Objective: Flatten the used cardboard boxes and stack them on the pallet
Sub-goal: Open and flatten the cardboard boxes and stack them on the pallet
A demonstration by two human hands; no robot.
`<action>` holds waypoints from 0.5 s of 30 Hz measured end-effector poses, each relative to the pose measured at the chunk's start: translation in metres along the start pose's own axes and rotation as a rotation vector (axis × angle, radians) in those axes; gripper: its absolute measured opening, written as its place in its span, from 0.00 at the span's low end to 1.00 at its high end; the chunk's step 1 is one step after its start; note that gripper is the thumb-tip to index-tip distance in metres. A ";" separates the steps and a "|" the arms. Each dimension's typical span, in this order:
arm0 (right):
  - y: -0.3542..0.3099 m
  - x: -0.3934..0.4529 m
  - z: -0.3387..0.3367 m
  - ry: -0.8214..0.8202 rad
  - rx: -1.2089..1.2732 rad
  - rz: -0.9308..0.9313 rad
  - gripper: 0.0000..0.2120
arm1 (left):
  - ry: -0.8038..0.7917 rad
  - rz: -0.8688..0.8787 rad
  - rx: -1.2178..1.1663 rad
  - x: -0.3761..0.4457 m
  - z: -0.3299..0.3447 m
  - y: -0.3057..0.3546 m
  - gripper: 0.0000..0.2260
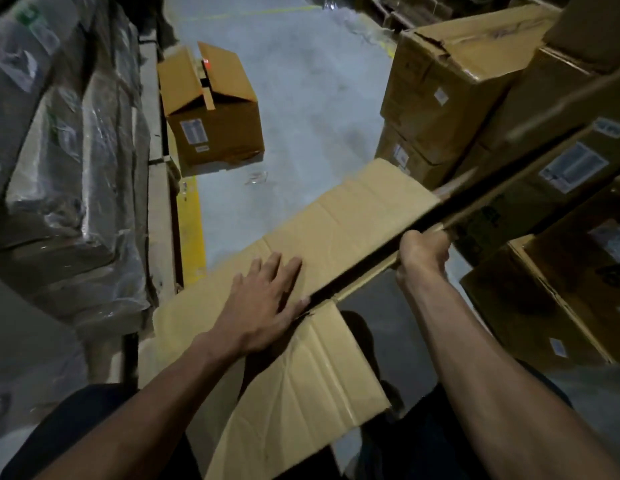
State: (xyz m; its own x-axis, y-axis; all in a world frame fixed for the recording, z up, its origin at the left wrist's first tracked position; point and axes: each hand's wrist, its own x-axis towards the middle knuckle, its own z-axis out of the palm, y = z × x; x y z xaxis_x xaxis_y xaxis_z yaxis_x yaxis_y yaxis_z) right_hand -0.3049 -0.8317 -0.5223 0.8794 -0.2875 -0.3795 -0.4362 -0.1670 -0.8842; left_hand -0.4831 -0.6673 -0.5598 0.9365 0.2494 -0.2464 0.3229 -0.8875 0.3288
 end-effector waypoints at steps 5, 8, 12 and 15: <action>0.006 0.003 -0.001 -0.029 -0.024 0.038 0.25 | -0.049 -0.045 0.028 0.005 0.013 0.035 0.50; 0.008 0.007 -0.002 -0.031 -0.028 0.047 0.24 | -0.040 -0.044 0.055 0.023 0.016 0.058 0.51; 0.009 0.008 -0.002 -0.029 -0.038 0.045 0.23 | -0.007 -0.099 0.088 0.043 0.018 0.082 0.50; 0.008 0.012 0.000 -0.041 -0.035 0.017 0.22 | 0.023 -0.109 0.090 0.052 0.015 0.089 0.46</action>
State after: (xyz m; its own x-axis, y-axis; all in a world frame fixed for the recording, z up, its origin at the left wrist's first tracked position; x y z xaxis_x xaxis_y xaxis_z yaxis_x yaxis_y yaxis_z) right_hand -0.2982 -0.8366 -0.5340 0.8787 -0.2517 -0.4055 -0.4565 -0.1954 -0.8680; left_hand -0.4082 -0.7392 -0.5572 0.8999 0.3539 -0.2547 0.4100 -0.8857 0.2180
